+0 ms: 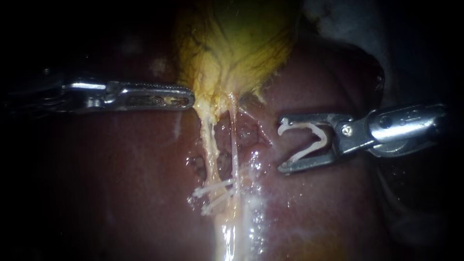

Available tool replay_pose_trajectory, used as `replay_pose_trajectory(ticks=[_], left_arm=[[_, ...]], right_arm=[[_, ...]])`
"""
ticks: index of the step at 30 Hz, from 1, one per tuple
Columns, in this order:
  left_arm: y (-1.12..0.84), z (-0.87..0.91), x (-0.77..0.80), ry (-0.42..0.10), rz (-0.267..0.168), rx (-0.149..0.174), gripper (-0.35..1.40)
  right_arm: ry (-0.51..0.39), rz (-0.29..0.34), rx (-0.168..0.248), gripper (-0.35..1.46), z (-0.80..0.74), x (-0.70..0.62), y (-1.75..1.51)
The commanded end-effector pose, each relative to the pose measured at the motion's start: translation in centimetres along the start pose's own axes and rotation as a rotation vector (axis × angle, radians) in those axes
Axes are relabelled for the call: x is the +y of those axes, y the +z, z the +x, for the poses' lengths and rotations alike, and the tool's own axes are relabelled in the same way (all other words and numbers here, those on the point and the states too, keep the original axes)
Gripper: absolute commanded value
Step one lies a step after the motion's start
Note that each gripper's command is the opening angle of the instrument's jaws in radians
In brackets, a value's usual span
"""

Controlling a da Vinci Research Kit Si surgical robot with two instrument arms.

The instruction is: Clipping third clip left tube

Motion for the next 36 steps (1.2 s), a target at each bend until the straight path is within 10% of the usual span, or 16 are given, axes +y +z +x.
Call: replay_pose_trajectory(ticks=[1,15,25,36], left_arm=[[-0.01,-0.01,0.00,0.000,0.002,0.000,-0.35],[-0.68,-0.65,-0.08,-0.022,-0.013,-0.027,-0.35],[-0.69,-0.64,-0.07,-0.021,-0.012,-0.027,-0.35],[-0.68,-0.63,-0.07,-0.021,-0.013,-0.027,-0.35]], right_arm=[[0.000,0.000,0.000,0.60,0.00,0.00,0.00],[0.000,0.002,0.000,0.60,0.00,-0.01,0.01],[-0.011,0.197,0.011,0.55,0.11,0.04,0.32],[0.174,0.319,0.079,0.54,0.12,0.00,0.86]])
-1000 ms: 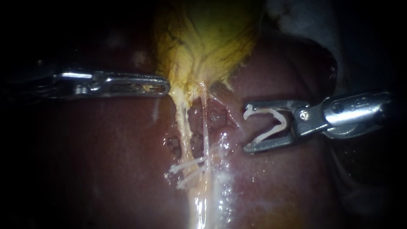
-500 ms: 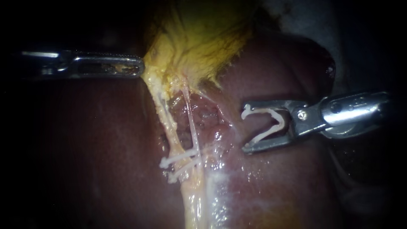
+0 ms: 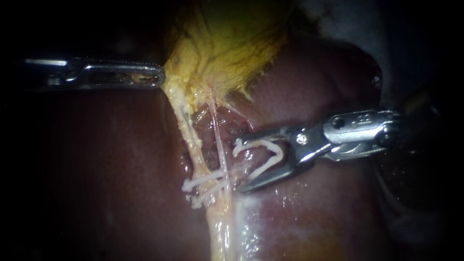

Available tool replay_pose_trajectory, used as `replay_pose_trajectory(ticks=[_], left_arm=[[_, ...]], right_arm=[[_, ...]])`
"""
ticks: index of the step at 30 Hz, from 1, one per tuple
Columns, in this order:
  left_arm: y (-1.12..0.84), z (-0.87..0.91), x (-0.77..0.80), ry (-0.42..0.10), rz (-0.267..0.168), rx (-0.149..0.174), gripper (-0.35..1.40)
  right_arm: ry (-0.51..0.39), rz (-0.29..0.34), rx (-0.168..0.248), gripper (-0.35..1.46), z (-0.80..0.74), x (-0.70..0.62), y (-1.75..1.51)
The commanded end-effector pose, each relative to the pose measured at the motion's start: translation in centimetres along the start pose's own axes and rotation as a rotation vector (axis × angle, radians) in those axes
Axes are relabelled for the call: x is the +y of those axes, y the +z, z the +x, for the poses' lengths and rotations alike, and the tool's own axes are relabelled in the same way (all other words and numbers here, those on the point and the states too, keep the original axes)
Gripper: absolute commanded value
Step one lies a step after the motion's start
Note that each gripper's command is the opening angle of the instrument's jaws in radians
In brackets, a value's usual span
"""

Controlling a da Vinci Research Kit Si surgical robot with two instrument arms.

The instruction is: Clipping third clip left tube

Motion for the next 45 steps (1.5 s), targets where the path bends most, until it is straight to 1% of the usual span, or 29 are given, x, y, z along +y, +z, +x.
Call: replay_pose_trajectory(ticks=[1,2,4,8,12,18,21,24,27,31,35,41,45], left_arm=[[0.00,0.00,0.00,0.000,0.000,0.000,-0.35],[0.00,0.01,0.00,0.000,0.000,0.000,-0.35],[0.00,0.01,0.00,0.001,0.000,0.000,-0.35],[0.01,0.01,0.00,0.001,-0.001,0.000,-0.35],[0.01,0.02,0.00,0.001,-0.001,0.000,-0.35],[0.02,0.03,0.00,0.001,-0.002,-0.001,-0.35],[0.02,0.03,0.00,0.002,-0.002,-0.001,-0.35],[0.02,0.03,0.00,0.002,-0.002,-0.001,-0.35],[0.03,0.04,0.00,0.002,-0.003,-0.001,-0.35],[0.05,0.06,-0.01,0.003,-0.004,-0.002,-0.35],[0.06,0.06,0.00,0.003,-0.004,-0.002,-0.35],[0.07,0.07,0.01,0.004,-0.004,-0.002,-0.35],[0.08,0.07,0.01,0.004,-0.005,-0.002,-0.35]], right_arm=[[0.016,0.010,0.006,0.54,-0.01,0.01,0.04],[0.026,0.027,0.013,0.54,-0.02,0.03,0.09],[0.050,0.040,0.019,0.54,-0.04,0.08,0.16],[0.076,0.047,0.018,0.53,-0.14,0.19,0.29],[0.099,0.050,0.011,0.53,-0.30,0.32,0.37],[0.155,0.042,0.003,0.53,-0.56,0.49,0.46],[0.173,0.038,0.000,0.53,-0.67,0.55,0.52],[0.187,0.042,0.005,0.53,-0.72,0.61,0.58],[0.215,0.057,0.025,0.53,-0.74,0.68,0.67],[0.251,0.100,0.060,0.53,-0.72,0.74,0.80],[0.296,0.163,0.122,0.53,-0.68,0.76,0.90],[0.341,0.244,0.183,0.53,-0.62,0.75,1.02],[0.366,0.273,0.233,0.53,-0.58,0.74,1.08]])
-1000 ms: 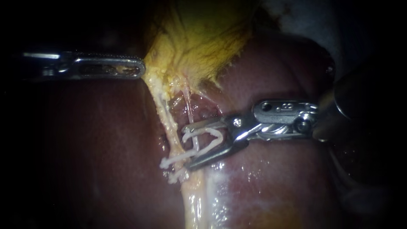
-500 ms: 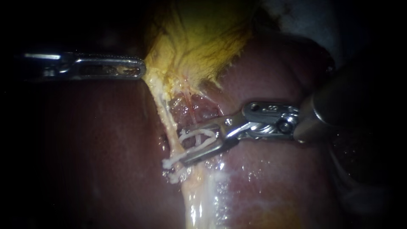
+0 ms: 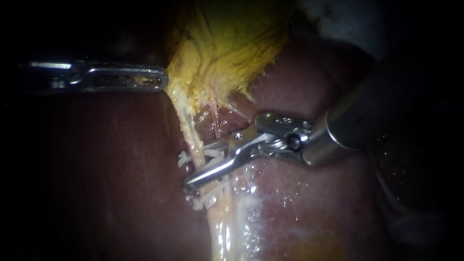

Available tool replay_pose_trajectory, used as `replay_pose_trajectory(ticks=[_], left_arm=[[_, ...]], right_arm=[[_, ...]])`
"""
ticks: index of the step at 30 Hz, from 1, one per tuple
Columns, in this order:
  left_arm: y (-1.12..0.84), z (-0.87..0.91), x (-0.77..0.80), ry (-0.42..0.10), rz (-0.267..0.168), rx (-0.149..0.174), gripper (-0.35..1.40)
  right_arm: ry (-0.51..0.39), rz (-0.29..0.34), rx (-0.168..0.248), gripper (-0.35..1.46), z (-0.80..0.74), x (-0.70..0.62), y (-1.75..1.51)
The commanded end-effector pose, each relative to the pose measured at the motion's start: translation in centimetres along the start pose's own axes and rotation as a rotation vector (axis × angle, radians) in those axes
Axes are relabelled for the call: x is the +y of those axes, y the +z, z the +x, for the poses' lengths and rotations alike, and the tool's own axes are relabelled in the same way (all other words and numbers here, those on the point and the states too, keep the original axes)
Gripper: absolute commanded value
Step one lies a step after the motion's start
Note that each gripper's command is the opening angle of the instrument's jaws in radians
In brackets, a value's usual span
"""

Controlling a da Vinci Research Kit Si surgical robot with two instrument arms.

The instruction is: Clipping third clip left tube

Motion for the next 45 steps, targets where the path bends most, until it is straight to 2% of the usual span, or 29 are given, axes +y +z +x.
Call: replay_pose_trajectory(ticks=[1,6,14,21,26,33,45], left_arm=[[0.00,0.00,0.00,0.000,0.000,0.000,-0.35],[0.01,0.00,0.00,0.000,-0.001,0.000,-0.35],[0.01,0.00,0.00,0.000,-0.001,0.000,-0.35],[0.01,0.00,0.00,0.000,-0.001,0.000,-0.35],[0.01,0.00,0.00,0.000,-0.001,0.000,-0.35],[0.01,0.00,0.00,0.000,-0.001,0.000,-0.35],[0.02,0.00,0.00,0.000,-0.001,0.000,-0.35]], right_arm=[[0.003,0.002,0.014,0.53,0.01,0.00,0.01],[0.023,0.022,0.052,0.53,0.07,0.02,0.05],[0.038,0.018,0.080,0.51,0.22,0.00,0.06],[0.090,0.000,0.101,0.35,0.38,-0.01,-0.01],[0.107,-0.003,0.103,0.13,0.35,-0.01,-0.03],[0.142,-0.002,0.102,-0.35,0.33,-0.03,-0.07],[0.136,-0.003,0.098,-0.35,0.22,0.00,-0.06]])
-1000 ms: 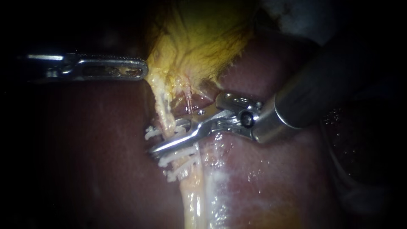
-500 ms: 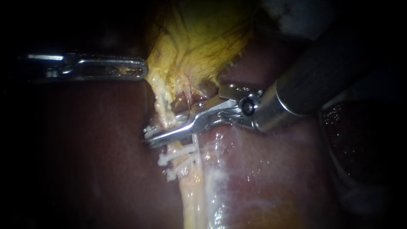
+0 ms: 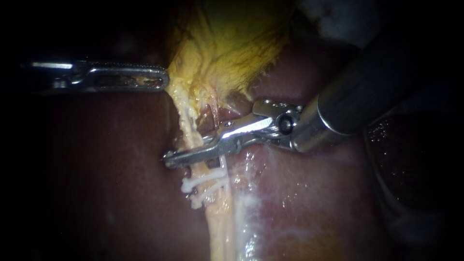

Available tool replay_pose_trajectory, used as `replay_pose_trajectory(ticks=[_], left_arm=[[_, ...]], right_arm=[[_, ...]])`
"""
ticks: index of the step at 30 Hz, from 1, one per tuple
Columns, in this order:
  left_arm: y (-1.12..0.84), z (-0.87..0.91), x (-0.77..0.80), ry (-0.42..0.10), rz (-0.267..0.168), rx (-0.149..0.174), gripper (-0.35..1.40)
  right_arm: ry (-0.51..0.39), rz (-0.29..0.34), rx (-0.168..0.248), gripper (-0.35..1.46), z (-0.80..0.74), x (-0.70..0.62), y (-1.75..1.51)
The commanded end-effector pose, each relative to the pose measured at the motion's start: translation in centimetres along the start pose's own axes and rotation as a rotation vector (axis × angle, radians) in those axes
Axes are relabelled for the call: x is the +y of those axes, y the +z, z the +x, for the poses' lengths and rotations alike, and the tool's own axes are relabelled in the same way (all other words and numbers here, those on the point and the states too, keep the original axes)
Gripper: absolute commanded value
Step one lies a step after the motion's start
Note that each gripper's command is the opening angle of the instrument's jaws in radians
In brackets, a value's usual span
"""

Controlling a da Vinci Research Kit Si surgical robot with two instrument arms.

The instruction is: Clipping third clip left tube

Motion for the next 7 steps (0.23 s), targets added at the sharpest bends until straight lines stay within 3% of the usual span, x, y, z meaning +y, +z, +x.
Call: replay_pose_trajectory(ticks=[1,7], left_arm=[[0.00,0.00,0.00,0.000,0.000,0.000,-0.35],[0.00,0.00,0.00,0.000,0.000,0.000,-0.35]], right_arm=[[-0.001,0.000,0.000,-0.35,0.00,0.00,0.00],[-0.001,0.000,0.000,-0.35,0.00,0.00,0.00]])
